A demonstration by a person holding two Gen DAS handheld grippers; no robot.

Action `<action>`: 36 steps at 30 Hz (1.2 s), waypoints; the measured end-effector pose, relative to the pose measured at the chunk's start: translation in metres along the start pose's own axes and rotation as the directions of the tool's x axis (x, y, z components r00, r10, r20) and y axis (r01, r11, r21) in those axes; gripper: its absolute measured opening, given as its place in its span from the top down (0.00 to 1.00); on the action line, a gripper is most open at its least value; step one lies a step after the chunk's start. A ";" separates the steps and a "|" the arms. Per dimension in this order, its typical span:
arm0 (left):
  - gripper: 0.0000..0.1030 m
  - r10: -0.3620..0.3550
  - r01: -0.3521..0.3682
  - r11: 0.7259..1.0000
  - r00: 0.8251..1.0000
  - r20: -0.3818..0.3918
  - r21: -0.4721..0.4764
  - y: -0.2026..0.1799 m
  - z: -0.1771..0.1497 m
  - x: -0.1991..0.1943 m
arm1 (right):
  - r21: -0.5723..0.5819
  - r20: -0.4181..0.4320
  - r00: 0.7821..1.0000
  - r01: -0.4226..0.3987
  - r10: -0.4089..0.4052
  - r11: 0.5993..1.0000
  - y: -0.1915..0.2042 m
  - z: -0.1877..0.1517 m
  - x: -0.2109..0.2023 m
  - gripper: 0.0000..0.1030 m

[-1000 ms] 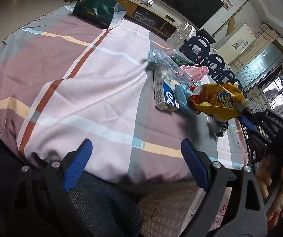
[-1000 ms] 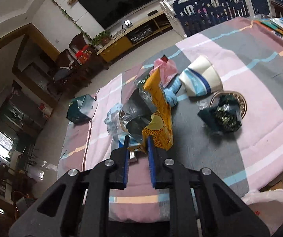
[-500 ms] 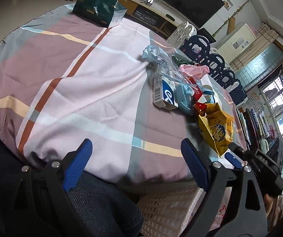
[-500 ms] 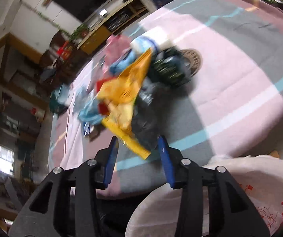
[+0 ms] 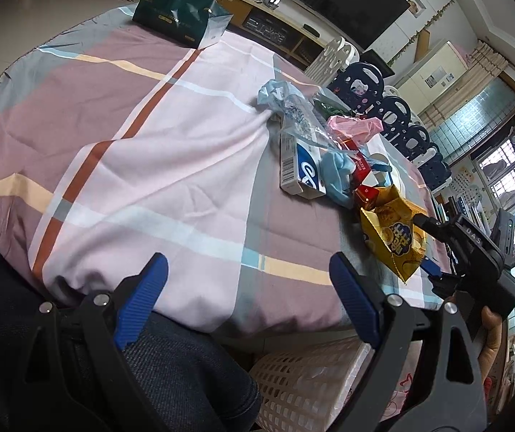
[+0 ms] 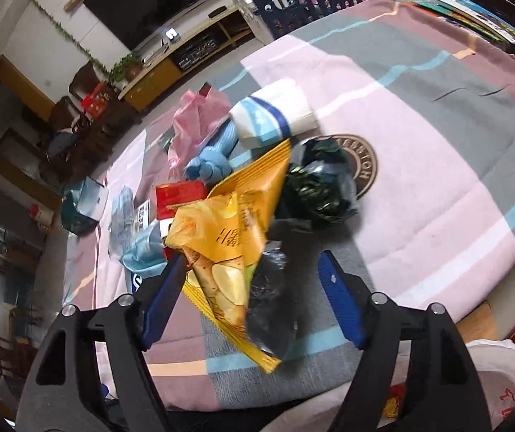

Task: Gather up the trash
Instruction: 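Grasp the yellow snack wrapper with the right tool, then grasp the clear plastic bag with the left tool while the right tool carries the yellow wrapper to the wastebasket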

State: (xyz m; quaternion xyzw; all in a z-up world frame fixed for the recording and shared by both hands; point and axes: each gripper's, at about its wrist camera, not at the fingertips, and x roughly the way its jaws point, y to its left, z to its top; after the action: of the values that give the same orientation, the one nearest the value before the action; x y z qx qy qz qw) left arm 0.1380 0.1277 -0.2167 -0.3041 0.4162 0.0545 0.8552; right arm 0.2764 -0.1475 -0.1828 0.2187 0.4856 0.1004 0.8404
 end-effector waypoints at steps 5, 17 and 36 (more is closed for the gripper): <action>0.13 0.008 -0.008 1.000 1.000 0.002 0.000 0.000 0.000 0.000 | -0.045 -0.024 0.999 -0.030 0.028 0.999 0.014 -0.009 0.003 0.79; 0.17 0.017 -0.017 1.000 0.999 0.028 -0.007 -0.008 0.044 0.009 | -0.030 0.119 0.981 -0.153 0.155 0.988 -0.024 -0.043 -0.110 0.84; 0.63 0.092 -0.072 0.988 0.984 -0.152 0.134 -0.071 0.147 0.142 | -0.094 0.021 0.999 -0.037 0.039 0.995 -0.060 -0.119 -0.121 0.83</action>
State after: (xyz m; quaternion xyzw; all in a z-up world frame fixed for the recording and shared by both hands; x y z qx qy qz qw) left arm 0.3538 0.1305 -0.2198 -0.2346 0.4975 0.0386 0.8343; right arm 0.1100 -0.2144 -0.1687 0.1893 0.4665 0.1365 0.8532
